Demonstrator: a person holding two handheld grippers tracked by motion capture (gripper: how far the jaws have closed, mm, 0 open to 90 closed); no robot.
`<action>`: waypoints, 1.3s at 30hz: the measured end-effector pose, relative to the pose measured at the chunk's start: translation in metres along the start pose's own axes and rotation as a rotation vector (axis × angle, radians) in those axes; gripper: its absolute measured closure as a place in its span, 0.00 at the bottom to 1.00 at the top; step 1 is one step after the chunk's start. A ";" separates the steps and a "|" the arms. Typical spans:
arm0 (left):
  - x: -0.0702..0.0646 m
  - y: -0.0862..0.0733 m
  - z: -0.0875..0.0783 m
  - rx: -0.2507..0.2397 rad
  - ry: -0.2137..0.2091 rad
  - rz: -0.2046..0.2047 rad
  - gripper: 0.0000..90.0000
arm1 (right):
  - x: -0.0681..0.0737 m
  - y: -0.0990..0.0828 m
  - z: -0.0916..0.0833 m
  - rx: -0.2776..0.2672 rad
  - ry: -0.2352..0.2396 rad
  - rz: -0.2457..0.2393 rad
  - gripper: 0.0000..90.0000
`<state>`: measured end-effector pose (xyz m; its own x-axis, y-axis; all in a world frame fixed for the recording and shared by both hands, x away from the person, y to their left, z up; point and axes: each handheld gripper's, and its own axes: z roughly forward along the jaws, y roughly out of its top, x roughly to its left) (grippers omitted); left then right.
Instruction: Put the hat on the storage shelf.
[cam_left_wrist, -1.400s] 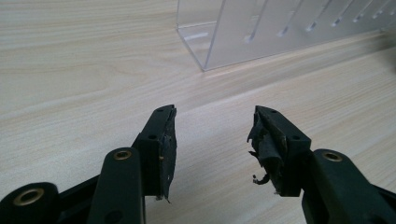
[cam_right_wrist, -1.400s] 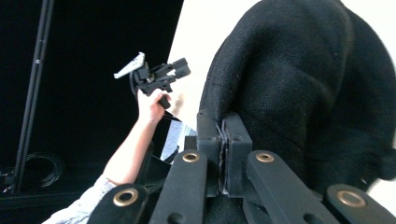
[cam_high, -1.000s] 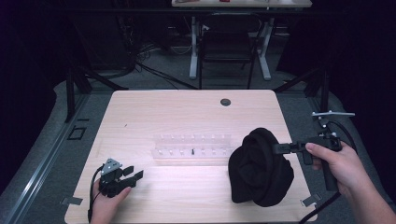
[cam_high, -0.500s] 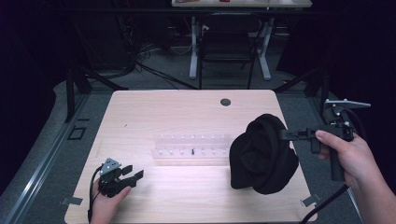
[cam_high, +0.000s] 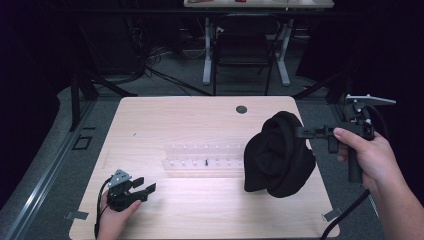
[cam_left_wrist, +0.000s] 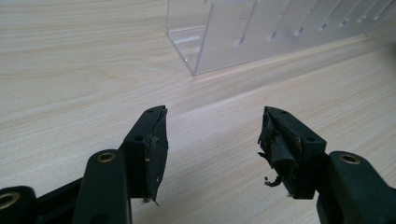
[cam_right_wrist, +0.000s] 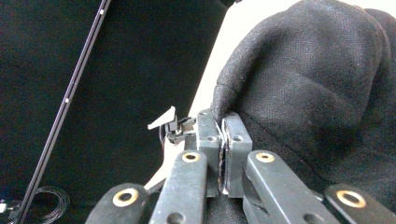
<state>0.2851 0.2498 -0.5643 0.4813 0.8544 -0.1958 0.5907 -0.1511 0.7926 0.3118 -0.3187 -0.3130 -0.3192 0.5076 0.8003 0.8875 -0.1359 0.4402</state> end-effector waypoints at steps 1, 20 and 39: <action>0.000 0.000 0.000 0.000 0.004 0.001 0.46 | 0.001 0.001 0.001 -0.002 -0.002 -0.004 0.98; 0.005 0.000 -0.001 -0.010 0.042 -0.026 0.43 | 0.014 0.023 0.024 -0.020 -0.002 -0.019 0.98; 0.008 0.001 -0.006 -0.028 0.060 -0.044 0.43 | 0.031 0.045 0.057 -0.025 -0.005 -0.044 0.98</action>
<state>0.2861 0.2595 -0.5613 0.4150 0.8883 -0.1966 0.5920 -0.0995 0.7998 0.3613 -0.2604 -0.2921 -0.3559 0.5178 0.7780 0.8642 -0.1344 0.4848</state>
